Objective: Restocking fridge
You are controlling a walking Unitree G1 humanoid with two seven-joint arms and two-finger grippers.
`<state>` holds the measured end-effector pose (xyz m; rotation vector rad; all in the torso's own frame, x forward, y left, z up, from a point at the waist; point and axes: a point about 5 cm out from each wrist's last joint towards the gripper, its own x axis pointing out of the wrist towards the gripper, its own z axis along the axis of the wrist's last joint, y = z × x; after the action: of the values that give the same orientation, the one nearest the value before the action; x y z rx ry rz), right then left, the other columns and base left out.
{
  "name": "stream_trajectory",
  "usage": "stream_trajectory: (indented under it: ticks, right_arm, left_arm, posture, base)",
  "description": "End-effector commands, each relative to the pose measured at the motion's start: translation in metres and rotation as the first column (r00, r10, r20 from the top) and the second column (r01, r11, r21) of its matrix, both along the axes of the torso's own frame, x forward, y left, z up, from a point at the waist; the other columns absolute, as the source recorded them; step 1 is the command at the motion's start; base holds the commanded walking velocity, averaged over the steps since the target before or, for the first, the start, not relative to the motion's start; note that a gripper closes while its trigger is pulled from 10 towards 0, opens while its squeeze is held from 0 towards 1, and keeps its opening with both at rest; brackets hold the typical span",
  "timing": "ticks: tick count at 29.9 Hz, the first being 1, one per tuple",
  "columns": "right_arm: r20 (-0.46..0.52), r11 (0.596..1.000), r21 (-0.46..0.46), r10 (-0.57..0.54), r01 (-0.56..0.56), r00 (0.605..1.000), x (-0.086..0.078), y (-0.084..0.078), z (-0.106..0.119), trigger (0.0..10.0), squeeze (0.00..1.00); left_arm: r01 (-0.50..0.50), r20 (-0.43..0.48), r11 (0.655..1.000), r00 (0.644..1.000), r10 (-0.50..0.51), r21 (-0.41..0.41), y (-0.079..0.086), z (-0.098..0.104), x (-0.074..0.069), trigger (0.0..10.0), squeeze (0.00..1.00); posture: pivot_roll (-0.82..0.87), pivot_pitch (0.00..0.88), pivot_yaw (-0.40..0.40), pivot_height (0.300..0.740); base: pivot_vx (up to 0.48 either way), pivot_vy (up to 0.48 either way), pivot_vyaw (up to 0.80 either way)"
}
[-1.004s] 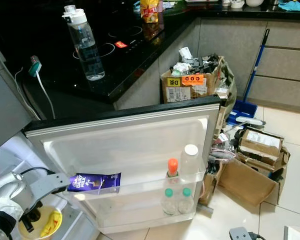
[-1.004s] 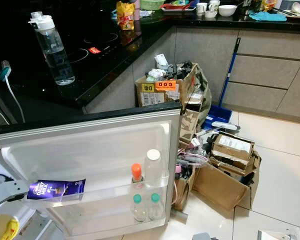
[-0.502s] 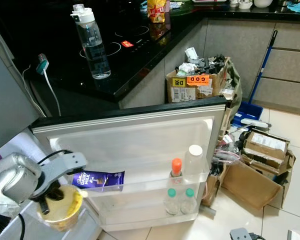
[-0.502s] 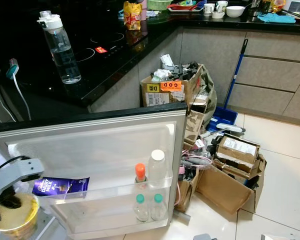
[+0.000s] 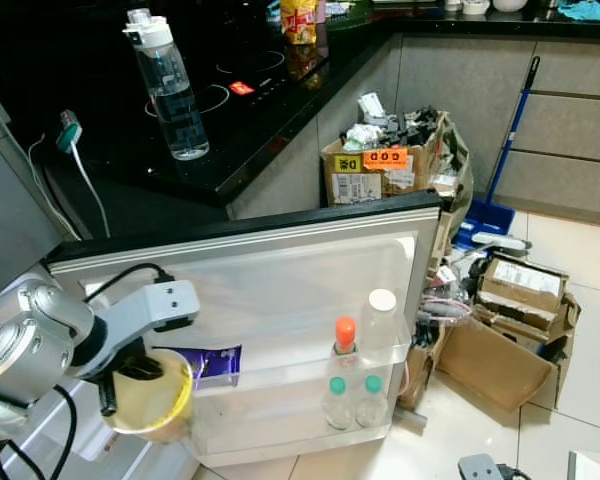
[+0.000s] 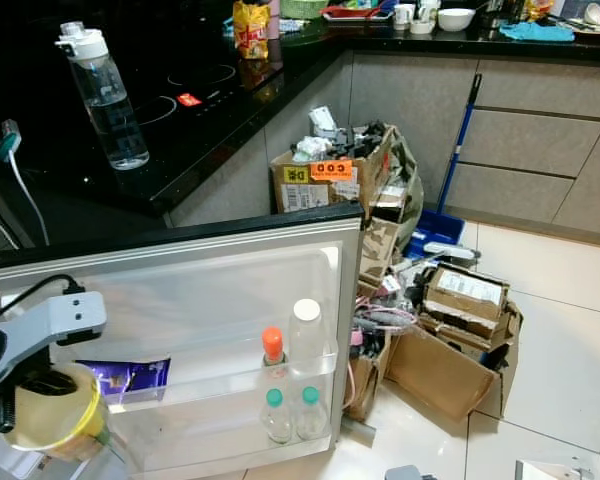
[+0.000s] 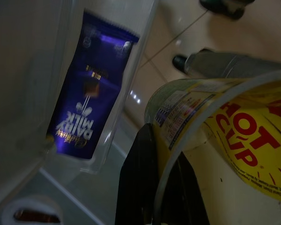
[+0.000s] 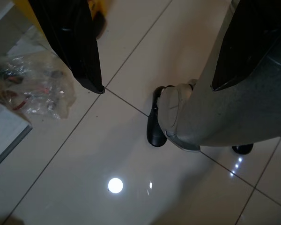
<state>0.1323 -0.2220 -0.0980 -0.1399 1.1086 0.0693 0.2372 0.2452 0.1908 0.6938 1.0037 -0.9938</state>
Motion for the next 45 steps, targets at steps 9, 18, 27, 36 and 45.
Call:
stream_trajectory:
  ticks: [9, 18, 27, 36, 45]
  right_arm:
    - [0.215, 0.989, 0.125, 0.048, -0.076, 0.976, 0.024, -0.036, 0.027, 10.0, 0.00]
    - [0.409, 0.955, 0.234, 0.070, -0.179, 0.910, 0.035, -0.078, 0.065, 10.0, 0.00]
    - [0.807, 0.662, 0.303, 0.204, -0.685, 0.554, 0.063, -0.089, 0.185, 10.0, 0.00]
    - [0.827, 0.504, 0.247, 0.336, -0.827, 0.452, 0.066, -0.056, 0.212, 10.0, 0.00]
    - [0.811, 0.462, 0.279, 0.355, -0.842, 0.464, 0.063, -0.043, 0.211, 10.0, 0.00]
  left_arm:
    - [-0.004, 0.049, 1.000, 0.999, 0.004, 0.010, 0.003, 0.013, -0.002, 10.0, 0.00]
    - [-0.003, 0.051, 1.000, 0.999, 0.003, 0.013, 0.004, 0.013, -0.004, 10.0, 0.00]
    - [-0.018, 0.077, 0.998, 0.997, 0.014, 0.054, 0.012, 0.021, 0.002, 10.0, 0.00]
    - [-0.080, 0.223, 0.997, 0.971, 0.083, -0.022, 0.004, 0.036, 0.032, 10.0, 0.00]
    - [-0.079, 0.179, 0.988, 0.979, 0.102, -0.132, -0.013, 0.032, 0.042, 10.0, 0.00]
  posture:
    - [-0.04, 0.000, 0.066, 0.740]
    - [-0.04, 0.000, 0.065, 0.740]
    - [-0.05, 0.000, 0.077, 0.740]
    - [-0.05, 0.000, 0.092, 0.740]
    - [-0.05, 0.001, 0.095, 0.740]
  base:
    - [0.000, 0.000, 0.00]
    - [0.000, 0.000, 0.00]
    - [0.000, 0.000, 0.00]
    - [0.000, 0.000, 0.00]
    - [0.000, 0.000, 0.00]
